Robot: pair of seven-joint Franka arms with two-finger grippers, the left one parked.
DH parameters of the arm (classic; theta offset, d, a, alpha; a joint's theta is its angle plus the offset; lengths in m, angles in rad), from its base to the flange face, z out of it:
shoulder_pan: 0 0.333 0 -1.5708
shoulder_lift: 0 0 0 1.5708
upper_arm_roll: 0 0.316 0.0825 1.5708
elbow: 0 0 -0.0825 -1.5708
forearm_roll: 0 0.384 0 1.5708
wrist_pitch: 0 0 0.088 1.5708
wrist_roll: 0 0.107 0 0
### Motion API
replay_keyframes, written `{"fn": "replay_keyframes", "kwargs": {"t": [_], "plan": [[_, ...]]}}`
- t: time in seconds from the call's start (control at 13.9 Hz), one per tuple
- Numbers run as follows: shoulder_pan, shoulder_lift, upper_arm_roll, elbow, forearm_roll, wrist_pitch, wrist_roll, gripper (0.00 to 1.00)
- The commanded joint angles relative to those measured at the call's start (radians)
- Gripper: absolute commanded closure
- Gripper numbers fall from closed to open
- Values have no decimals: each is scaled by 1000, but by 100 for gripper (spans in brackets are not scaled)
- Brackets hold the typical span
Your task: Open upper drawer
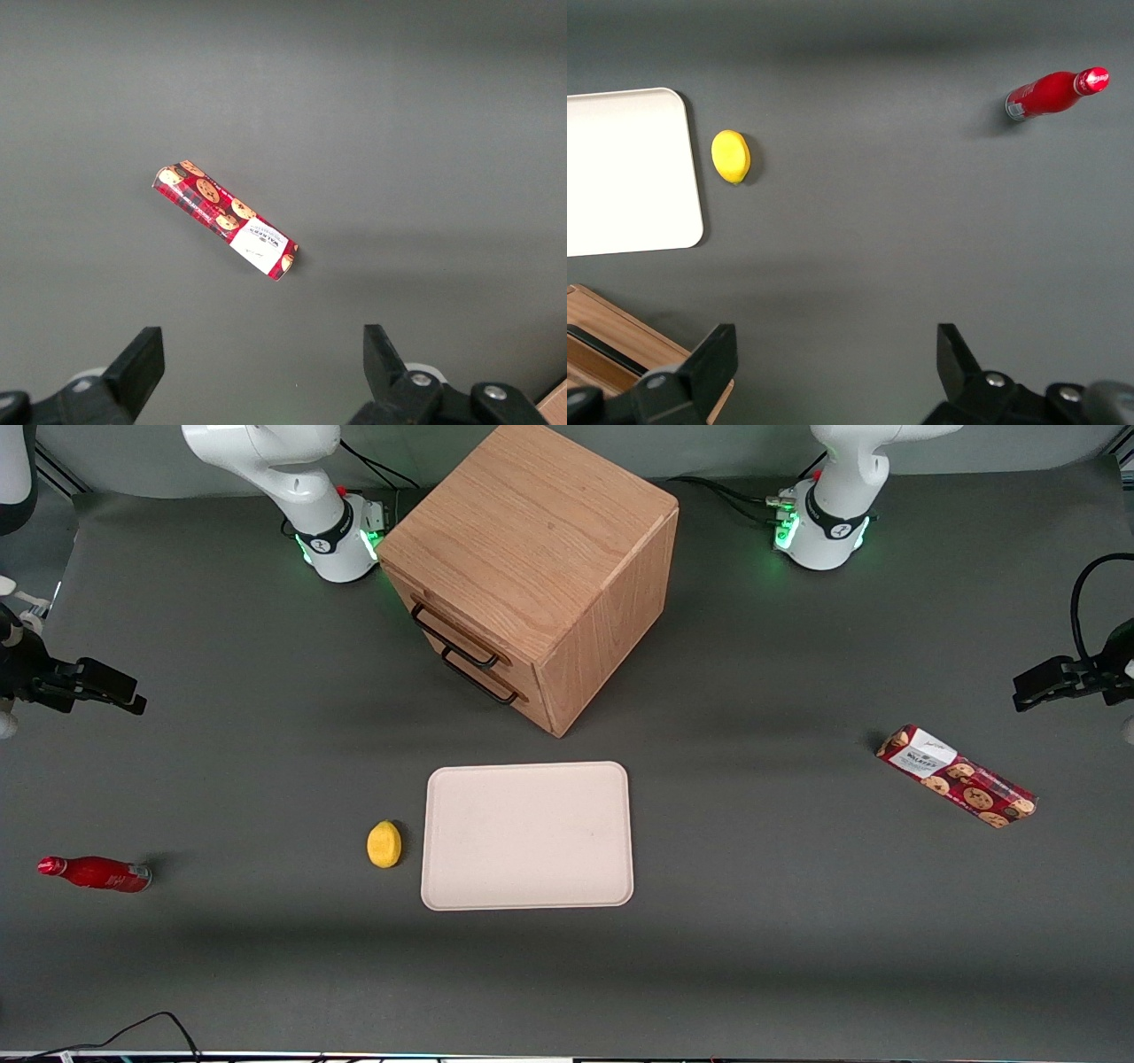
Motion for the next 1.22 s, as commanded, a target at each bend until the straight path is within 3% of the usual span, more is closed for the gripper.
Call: {"fn": "replay_keyframes", "kwargs": {"t": [0.0, 0.72, 1.15], "plan": [[-8, 11, -2, 19, 3, -2, -13, 0], [-7, 16, -5, 27, 7, -10, -8, 0], [45, 5, 12, 25, 8, -19, -16, 0]]}}
